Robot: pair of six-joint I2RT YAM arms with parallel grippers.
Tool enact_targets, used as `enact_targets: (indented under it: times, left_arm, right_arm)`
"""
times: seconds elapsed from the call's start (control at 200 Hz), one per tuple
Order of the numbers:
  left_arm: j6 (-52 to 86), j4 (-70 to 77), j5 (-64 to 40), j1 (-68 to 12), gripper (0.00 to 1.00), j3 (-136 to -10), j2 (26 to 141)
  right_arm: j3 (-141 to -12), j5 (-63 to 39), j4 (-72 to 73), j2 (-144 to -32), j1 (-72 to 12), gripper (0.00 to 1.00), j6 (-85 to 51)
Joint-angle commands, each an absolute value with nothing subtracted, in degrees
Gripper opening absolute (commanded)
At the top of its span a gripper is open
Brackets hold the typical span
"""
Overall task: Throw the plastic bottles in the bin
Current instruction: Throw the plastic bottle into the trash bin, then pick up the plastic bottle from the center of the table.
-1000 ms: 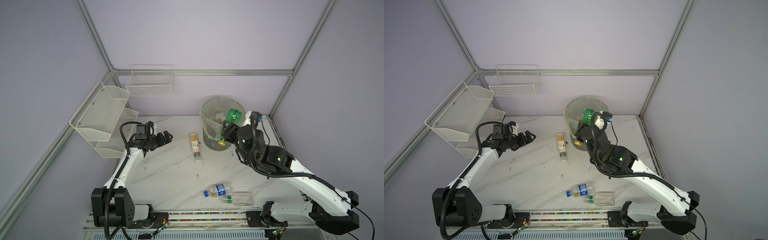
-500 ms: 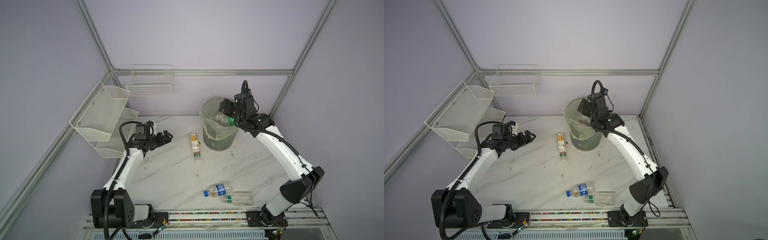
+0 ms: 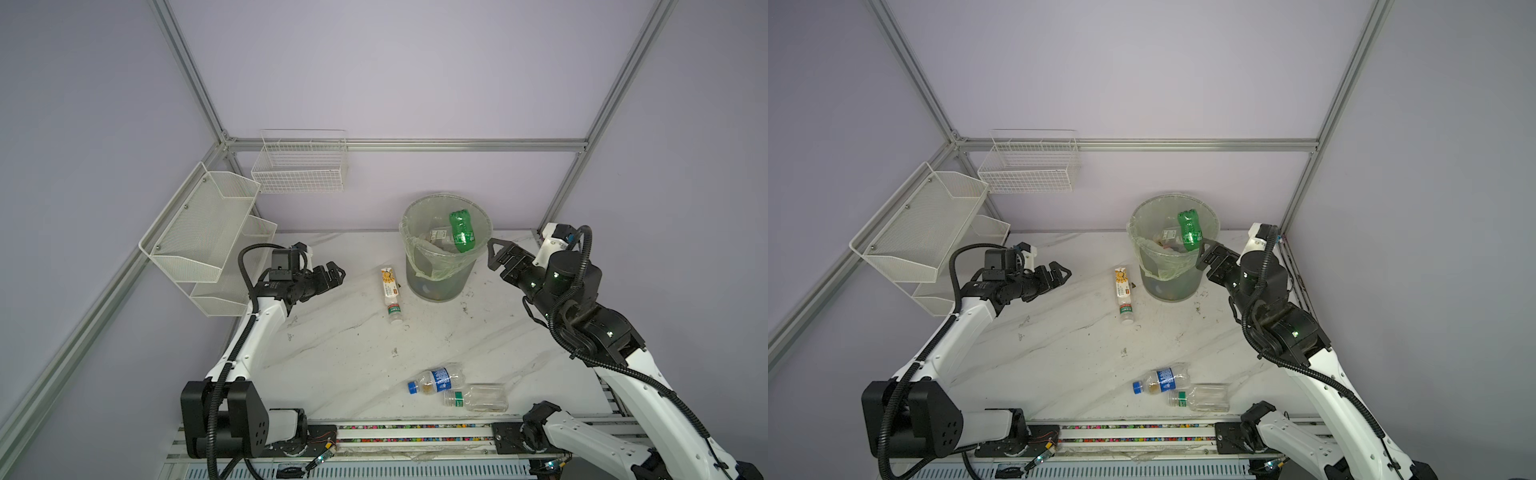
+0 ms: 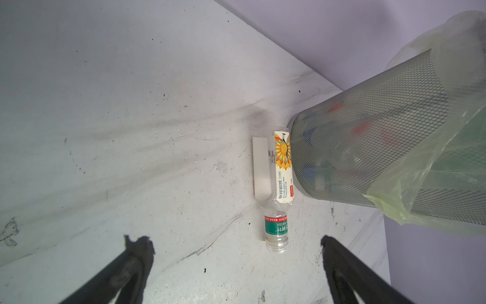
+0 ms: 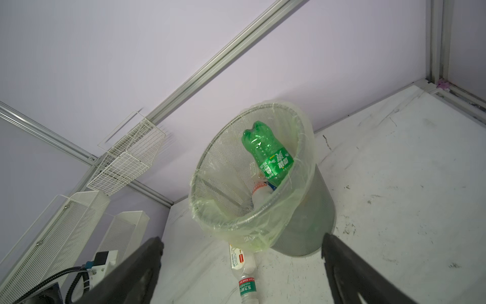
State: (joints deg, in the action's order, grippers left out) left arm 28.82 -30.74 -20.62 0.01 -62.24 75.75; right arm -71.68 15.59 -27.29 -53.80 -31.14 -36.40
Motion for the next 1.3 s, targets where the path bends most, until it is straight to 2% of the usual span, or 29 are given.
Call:
enact_targets:
  times: [0.0,0.375,0.64,0.9,1.075,1.295]
  left_arm:
    - [27.42,-29.01,-20.82,0.54,1.0,-60.64,74.79]
    - [26.86,-27.25,-17.86,0.49,1.0,-58.64,72.78]
    - [35.81,-26.11,-20.27,-0.92,1.0,-54.8,70.4]
    - [39.54,-27.42,-9.76,-11.41,1.0,-52.84,65.39]
    - [38.54,-32.3,-2.04,-16.27,1.0,-56.5,67.44]
    - [39.11,-33.67,9.78,-27.42,1.0,-58.8,72.53]
  right_arm:
    - [-68.53,15.56,-31.05,-52.5,-31.04,0.97,-38.32]
    - [-52.37,11.35,-34.63,-40.73,-31.04,0.97,-44.48]
    - [-46.89,9.19,-34.85,-35.42,-31.04,0.97,-45.37]
    - [-42.22,7.2,-32.25,-35.41,-31.03,0.97,-43.6]
    - [-39.38,5.17,-31.71,-31.83,-31.03,0.97,-44.37]
    - [-37.11,4.23,-32.48,-27.12,-31.05,0.97,-45.38]
